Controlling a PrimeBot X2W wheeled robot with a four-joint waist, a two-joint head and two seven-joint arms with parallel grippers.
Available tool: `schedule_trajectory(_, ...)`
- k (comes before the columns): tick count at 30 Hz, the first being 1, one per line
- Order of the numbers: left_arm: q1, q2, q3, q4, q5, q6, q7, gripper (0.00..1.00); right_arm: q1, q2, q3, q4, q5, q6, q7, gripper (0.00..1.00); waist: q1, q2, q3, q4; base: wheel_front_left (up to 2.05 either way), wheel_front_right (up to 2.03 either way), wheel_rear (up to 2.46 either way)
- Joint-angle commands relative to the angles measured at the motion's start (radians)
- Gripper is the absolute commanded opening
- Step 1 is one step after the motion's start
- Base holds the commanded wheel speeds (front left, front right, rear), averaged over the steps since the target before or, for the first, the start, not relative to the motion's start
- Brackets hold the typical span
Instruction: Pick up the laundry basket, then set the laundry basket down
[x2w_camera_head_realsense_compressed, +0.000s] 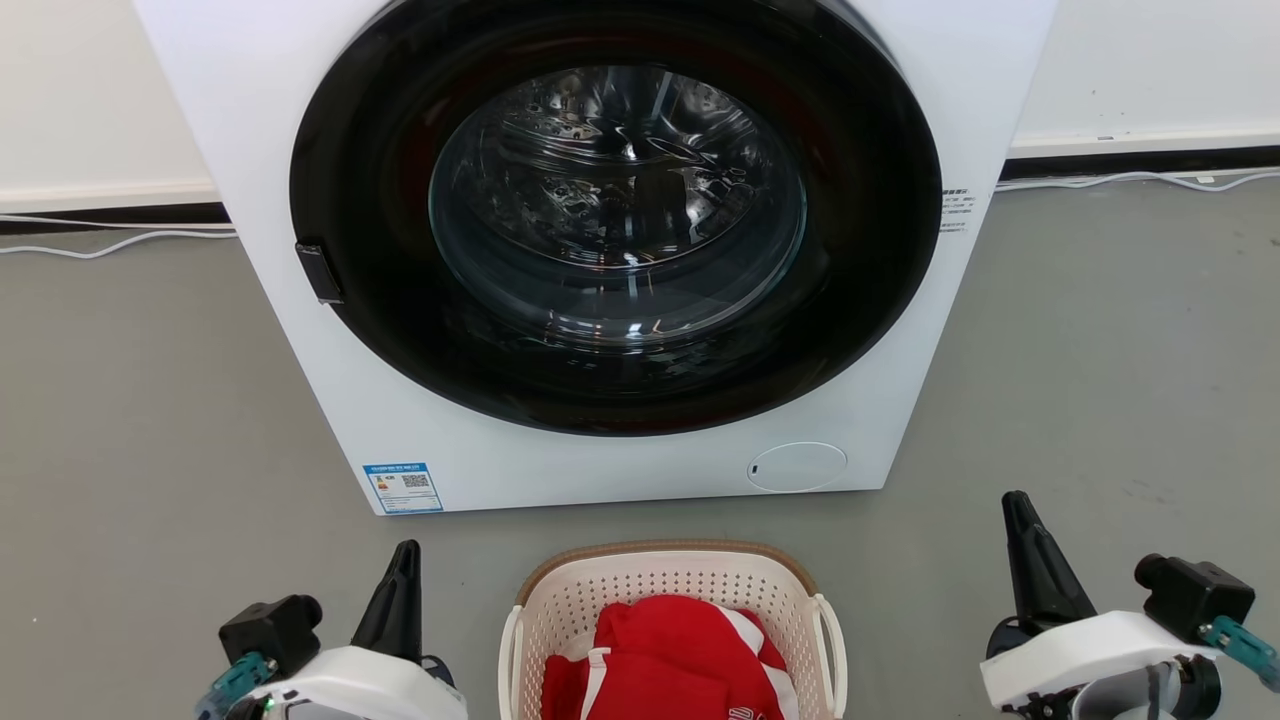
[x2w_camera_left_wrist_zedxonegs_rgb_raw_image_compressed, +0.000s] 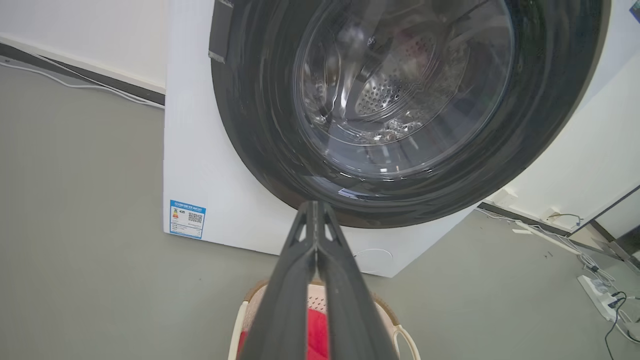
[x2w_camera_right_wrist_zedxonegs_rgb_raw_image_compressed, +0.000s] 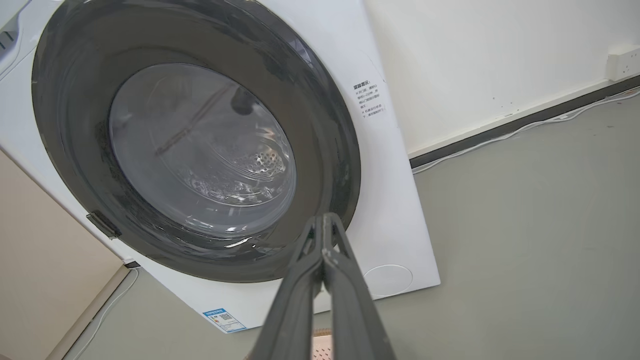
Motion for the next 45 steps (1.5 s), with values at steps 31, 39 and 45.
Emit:
schedule_trajectory(31, -0.043, 0.008, 0.062, -0.053, -0.356, -0.027, 0.092, 0.00, -0.034, 0.013, -0.043, -0.049, 0.351, 0.003, 0.095, 0.00, -0.0003, 0.0000, 0.003, 0.012, 0.00, 0.00, 0.00)
schedule_trajectory(39, -0.045, 0.009, 0.075, -0.058, -0.443, -0.032, 0.115, 0.00, -0.034, 0.018, -0.053, -0.053, 0.436, 0.004, 0.118, 0.00, -0.0003, 0.0000, 0.004, 0.015, 0.00, 0.00, 0.00)
schedule_trajectory(45, -0.046, 0.010, 0.084, -0.062, -0.508, -0.035, 0.133, 0.00, -0.034, 0.022, -0.060, -0.057, 0.500, 0.004, 0.136, 0.00, -0.0003, 0.0000, 0.004, 0.017, 0.00, 0.00, 0.00)
